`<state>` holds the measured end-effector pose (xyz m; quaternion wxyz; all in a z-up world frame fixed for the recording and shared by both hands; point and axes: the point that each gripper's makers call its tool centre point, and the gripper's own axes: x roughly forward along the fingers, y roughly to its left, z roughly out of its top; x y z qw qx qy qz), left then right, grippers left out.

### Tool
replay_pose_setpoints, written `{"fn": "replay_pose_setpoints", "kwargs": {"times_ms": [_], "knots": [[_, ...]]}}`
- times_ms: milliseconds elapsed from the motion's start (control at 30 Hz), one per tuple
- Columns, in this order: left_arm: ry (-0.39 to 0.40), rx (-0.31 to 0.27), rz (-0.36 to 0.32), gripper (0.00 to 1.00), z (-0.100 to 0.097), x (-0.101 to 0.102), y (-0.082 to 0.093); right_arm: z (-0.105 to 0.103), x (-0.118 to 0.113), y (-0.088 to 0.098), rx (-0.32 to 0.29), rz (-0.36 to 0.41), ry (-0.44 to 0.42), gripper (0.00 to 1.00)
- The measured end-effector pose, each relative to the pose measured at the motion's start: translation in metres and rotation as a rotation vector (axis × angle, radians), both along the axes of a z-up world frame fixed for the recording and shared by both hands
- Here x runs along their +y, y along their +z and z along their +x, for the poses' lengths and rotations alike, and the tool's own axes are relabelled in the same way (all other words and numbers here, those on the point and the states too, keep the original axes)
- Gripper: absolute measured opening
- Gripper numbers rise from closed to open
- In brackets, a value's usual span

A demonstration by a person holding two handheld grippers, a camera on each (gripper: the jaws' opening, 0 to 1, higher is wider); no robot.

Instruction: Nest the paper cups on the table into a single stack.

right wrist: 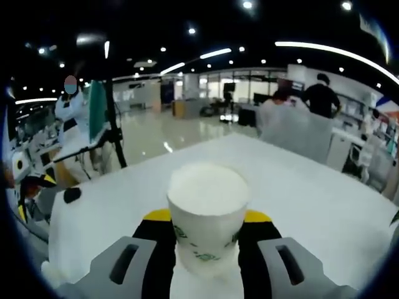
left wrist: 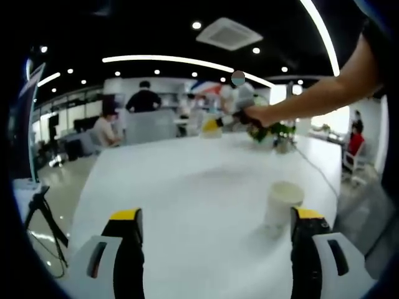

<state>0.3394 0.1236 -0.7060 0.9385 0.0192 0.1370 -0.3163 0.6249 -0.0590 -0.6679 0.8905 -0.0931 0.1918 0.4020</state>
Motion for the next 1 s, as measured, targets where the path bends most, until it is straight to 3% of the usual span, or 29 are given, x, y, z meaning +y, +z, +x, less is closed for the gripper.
{"fn": "replay_pose_setpoints", "kwargs": {"times_ms": [267, 467, 800, 1000], "knots": [[-0.006, 0.028, -0.004, 0.97, -0.002, -0.001, 0.002, -0.006, -0.005, 0.003, 0.014, 0.008, 0.006, 0.35], [-0.013, 0.014, -0.006, 0.97, -0.003, -0.002, 0.008, -0.006, -0.004, 0.01, 0.014, 0.01, 0.017, 0.35], [-0.004, 0.028, -0.01, 0.98, -0.005, -0.001, 0.01, -0.024, -0.003, 0.013, 0.02, 0.016, 0.027, 0.35], [-0.014, 0.066, -0.018, 0.98, -0.008, -0.001, 0.008, -0.037, 0.001, 0.015, 0.019, 0.018, 0.037, 0.35]]}}
